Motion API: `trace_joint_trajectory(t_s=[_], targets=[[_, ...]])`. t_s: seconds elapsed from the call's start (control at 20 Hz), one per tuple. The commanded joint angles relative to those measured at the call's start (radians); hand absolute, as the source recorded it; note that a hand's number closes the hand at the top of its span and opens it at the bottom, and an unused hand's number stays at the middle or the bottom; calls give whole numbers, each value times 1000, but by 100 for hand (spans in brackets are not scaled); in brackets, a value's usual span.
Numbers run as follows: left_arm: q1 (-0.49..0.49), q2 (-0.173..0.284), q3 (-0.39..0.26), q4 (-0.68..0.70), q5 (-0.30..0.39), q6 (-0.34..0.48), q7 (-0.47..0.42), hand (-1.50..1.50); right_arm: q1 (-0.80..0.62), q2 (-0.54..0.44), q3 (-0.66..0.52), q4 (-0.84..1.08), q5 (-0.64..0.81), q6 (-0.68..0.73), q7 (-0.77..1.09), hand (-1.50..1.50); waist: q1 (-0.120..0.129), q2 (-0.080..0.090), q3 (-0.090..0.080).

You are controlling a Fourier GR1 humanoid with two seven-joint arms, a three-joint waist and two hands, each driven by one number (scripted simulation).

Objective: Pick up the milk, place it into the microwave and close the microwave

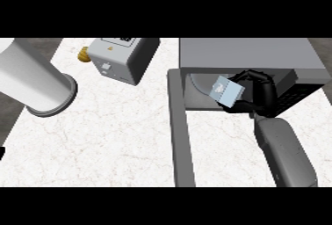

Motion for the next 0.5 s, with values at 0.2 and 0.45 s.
trace_joint_trajectory(t_s=[0.2, 0.45], targets=[[-50, 14, -21, 0, -12, 0, 15, -150, -194, -24, 12, 169, 87, -108, 155, 150, 105, 58, -15], [-75, 12, -37, 12, -21, 2, 18, -150, -162, -19, -31, 149, 49, -156, 131, 150, 130, 70, -15]])
